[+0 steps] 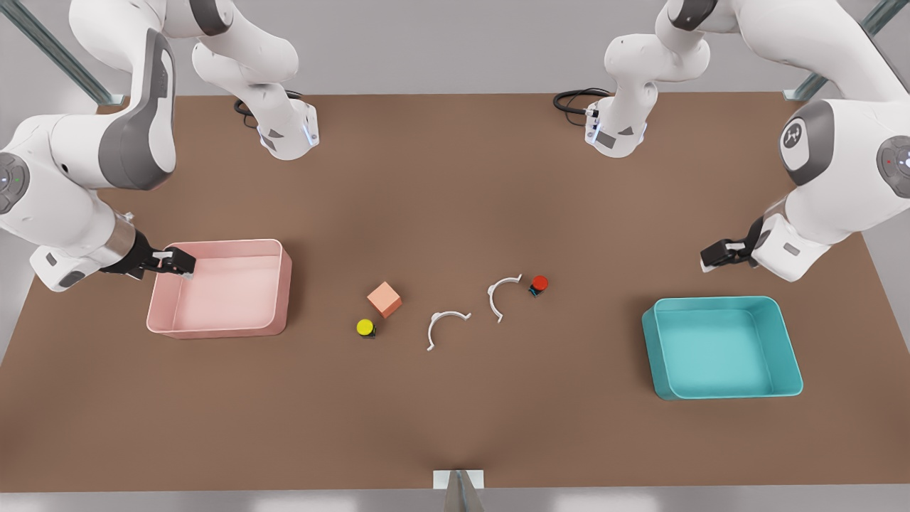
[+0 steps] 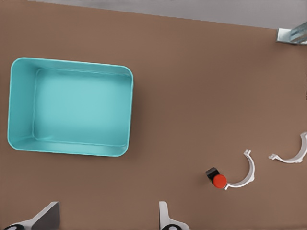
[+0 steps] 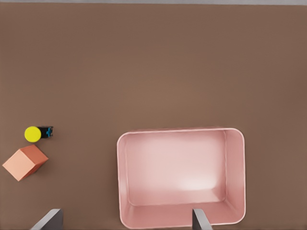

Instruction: Place the red button in the blue storage box with the left arm, and place the yellow button in the pink storage box with the right arm

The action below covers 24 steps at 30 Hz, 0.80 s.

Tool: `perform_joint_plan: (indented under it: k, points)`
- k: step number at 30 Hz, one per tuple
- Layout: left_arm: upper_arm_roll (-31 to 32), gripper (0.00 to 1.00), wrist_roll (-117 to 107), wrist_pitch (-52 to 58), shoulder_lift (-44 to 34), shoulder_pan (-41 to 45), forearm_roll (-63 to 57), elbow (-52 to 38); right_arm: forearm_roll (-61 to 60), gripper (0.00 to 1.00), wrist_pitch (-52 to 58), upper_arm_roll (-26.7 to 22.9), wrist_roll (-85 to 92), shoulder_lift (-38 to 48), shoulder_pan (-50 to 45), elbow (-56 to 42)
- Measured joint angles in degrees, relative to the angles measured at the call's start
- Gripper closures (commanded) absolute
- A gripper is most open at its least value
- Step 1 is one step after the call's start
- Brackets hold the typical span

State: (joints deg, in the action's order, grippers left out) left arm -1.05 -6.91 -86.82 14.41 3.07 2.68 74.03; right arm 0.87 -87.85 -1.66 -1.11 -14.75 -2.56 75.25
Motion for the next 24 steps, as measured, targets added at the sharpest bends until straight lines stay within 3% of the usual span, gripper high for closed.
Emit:
perform_joint_plan:
  k: [4, 7, 9, 11, 16, 24]
  points:
    - [0.08, 0.00, 1.78, -0.86, 0.36, 2.29, 0.10, 0.04, 0.07, 0.00, -0.82, 0.04, -1.56, -1.88, -2.27, -0.53]
    - [0.26, 0.00, 0.39, -1.40, 2.47, 10.75, 1.24, 0.95, 0.23, 0.00, -3.46, 0.02, -6.82, -18.95, -11.53, -15.81]
    - [0.26, 0.00, -0.66, -4.03, 1.41, 13.60, 2.54, 8.13, 0.27, 0.00, -5.68, -2.09, -11.49, -33.07, -18.19, -28.00]
    - [0.26, 0.00, -1.75, -8.03, 0.48, 15.50, 3.29, 14.82, 0.29, 0.00, -8.36, -2.81, -16.47, -38.92, -21.33, -31.37]
    - [0.19, 0.00, -4.65, -18.82, 3.25, 20.57, 3.87, 21.53, 0.09, 0.00, -11.35, -2.98, -28.96, -40.50, -24.47, -29.56]
    - [0.14, 0.03, -8.50, -33.43, 8.07, 23.34, 2.55, 28.98, -6.41, 0.00, -13.20, -0.89, -43.36, -39.14, -21.97, -21.11]
